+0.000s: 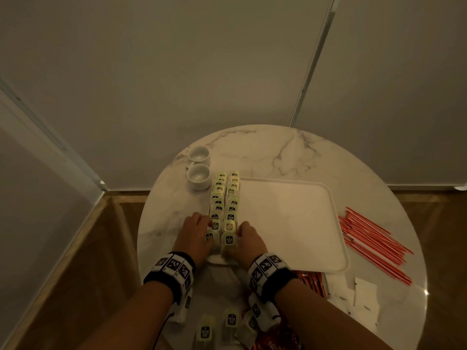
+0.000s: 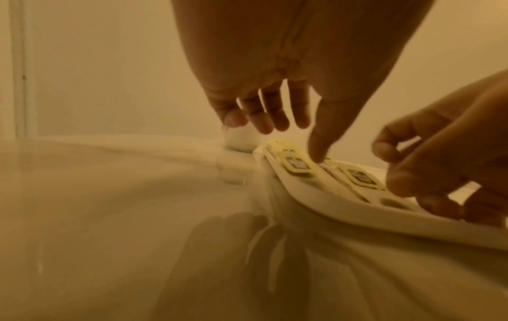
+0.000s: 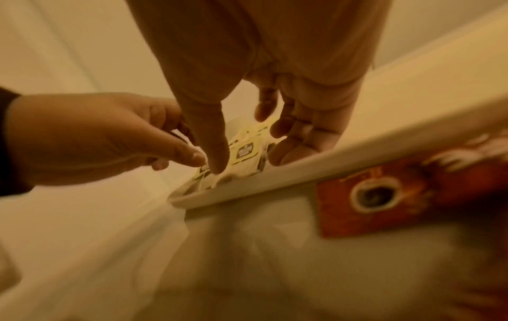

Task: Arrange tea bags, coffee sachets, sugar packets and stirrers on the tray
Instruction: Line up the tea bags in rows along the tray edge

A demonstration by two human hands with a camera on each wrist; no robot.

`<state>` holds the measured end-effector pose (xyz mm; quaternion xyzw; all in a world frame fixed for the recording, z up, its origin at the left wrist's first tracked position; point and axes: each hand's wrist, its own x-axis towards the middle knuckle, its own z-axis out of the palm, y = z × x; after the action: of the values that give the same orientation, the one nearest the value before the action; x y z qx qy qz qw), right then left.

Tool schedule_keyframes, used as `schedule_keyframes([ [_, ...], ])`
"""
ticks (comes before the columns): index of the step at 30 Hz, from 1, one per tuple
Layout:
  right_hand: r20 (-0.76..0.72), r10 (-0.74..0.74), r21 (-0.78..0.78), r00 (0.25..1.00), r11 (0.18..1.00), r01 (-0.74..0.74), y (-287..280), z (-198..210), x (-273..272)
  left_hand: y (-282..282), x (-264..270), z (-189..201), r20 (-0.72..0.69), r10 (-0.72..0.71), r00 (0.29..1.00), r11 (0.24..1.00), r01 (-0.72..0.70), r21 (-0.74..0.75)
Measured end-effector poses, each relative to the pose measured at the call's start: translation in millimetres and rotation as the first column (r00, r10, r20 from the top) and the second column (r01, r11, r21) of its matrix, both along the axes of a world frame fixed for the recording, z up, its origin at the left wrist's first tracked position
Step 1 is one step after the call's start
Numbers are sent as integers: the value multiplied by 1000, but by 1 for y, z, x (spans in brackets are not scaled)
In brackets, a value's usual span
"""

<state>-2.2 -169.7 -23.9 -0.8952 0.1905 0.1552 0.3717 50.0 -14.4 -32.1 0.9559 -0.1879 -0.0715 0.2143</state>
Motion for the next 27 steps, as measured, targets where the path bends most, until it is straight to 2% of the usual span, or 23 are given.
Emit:
schedule_keyframes([
  [3,16,200,-67,980,978,-198,2,1,-6,3,-8,-5,-15,-131,991,986,132,106],
  [5,11,250,-95,968,964,-247,1,0,-7,5,-11,-8,-31,-197,980,961,199,193],
  [12,4,250,-139,968,959,-247,1,-1,-1,2,-8,-10,25,-206,978,967,199,156],
  [24,-4,191,-119,982,974,-191,2,-7,5,0,-7,-15,56,-201,978,972,192,132],
  [27,-7,181,-120,983,976,-180,3,-9,5,1,-8,-15,68,-142,988,985,134,104],
])
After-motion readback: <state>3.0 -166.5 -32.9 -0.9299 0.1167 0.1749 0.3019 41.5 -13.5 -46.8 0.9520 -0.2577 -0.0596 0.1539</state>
